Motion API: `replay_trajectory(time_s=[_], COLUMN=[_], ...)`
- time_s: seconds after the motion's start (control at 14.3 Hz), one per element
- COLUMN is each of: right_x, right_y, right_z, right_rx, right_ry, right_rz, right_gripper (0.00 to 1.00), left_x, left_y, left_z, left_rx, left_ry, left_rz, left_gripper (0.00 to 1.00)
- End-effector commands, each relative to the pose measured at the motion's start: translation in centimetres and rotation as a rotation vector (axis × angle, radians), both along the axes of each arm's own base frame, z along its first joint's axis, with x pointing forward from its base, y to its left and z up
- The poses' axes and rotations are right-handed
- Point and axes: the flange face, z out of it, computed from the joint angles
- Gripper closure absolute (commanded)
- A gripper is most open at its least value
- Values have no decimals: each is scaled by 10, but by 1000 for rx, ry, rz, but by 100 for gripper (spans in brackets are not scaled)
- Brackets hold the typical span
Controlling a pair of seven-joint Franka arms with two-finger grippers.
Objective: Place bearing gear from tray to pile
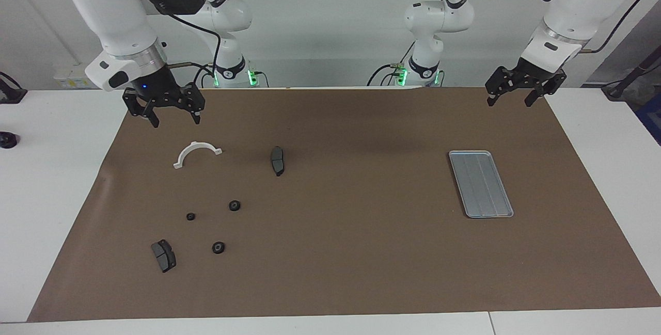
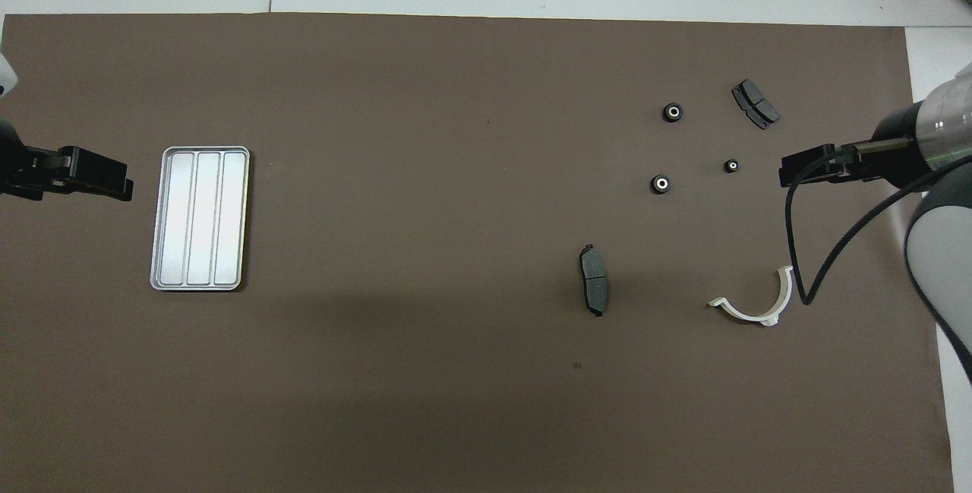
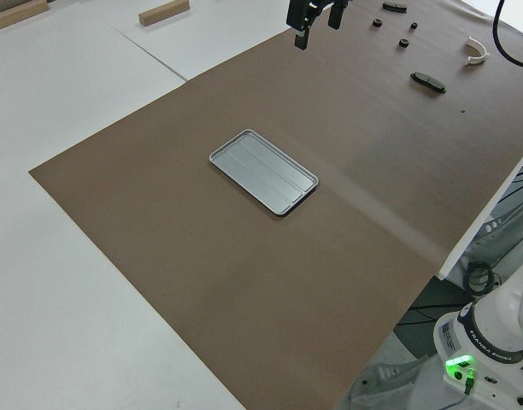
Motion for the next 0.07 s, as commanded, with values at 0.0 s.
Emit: replay_trajectory(time_s=[0.0], right_x=[1], right_y=[1], right_z=[-2], right_rx=[14], right_ry=[-17], right_rz=[-39], right_gripper=[0], left_x=[-7], left_y=[4], left_z=[2], left_rx=[-5], left_ry=[7], left_rz=[0], left_gripper=[0])
